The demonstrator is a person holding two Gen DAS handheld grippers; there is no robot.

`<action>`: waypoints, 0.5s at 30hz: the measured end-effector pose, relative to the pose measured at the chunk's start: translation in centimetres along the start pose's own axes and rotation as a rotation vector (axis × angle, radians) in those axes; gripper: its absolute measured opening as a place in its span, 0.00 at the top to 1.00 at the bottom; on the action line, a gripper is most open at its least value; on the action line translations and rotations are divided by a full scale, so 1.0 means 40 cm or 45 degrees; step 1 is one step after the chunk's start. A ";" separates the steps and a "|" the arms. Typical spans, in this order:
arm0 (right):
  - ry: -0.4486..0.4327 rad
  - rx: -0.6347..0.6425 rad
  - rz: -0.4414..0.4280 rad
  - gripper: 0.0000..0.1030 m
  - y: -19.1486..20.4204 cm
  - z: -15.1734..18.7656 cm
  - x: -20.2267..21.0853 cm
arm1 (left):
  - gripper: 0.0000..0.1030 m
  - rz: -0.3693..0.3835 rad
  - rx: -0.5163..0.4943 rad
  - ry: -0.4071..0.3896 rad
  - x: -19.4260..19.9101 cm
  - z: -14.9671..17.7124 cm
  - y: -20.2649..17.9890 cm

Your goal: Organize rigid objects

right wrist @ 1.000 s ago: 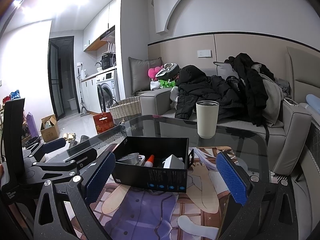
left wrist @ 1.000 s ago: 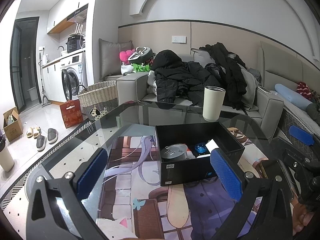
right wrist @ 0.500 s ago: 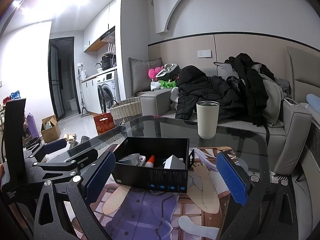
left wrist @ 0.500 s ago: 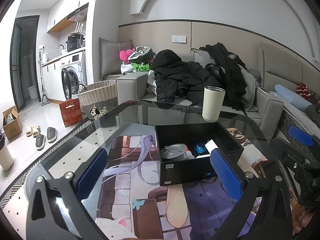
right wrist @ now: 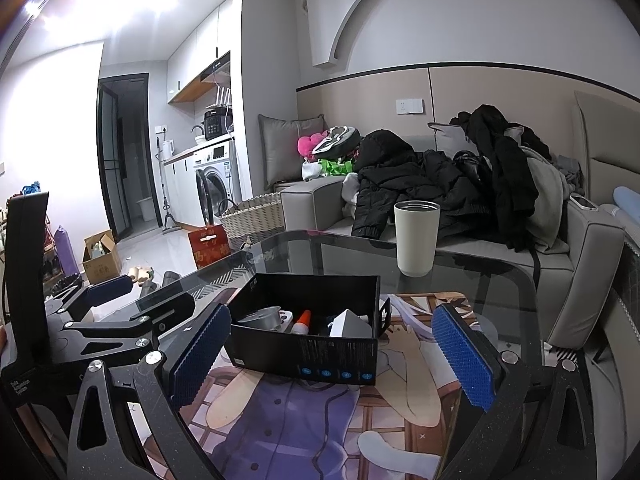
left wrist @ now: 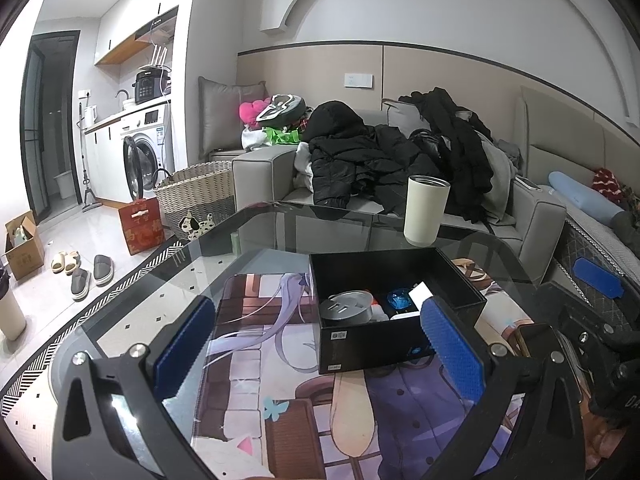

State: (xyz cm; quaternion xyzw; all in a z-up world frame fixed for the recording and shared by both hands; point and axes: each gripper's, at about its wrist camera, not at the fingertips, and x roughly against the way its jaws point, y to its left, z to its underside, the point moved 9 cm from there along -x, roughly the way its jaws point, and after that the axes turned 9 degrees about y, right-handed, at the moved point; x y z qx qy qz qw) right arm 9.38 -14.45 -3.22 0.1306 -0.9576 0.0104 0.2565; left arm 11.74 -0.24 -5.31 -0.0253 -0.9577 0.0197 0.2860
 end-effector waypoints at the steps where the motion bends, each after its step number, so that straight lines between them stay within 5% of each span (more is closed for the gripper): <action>1: 0.002 0.001 -0.001 0.01 0.001 0.001 0.000 | 0.00 -0.001 0.000 0.001 -0.001 0.000 0.000; 15: 0.010 0.005 -0.002 0.01 0.004 0.003 0.001 | 0.00 -0.021 0.018 0.011 0.000 -0.006 0.014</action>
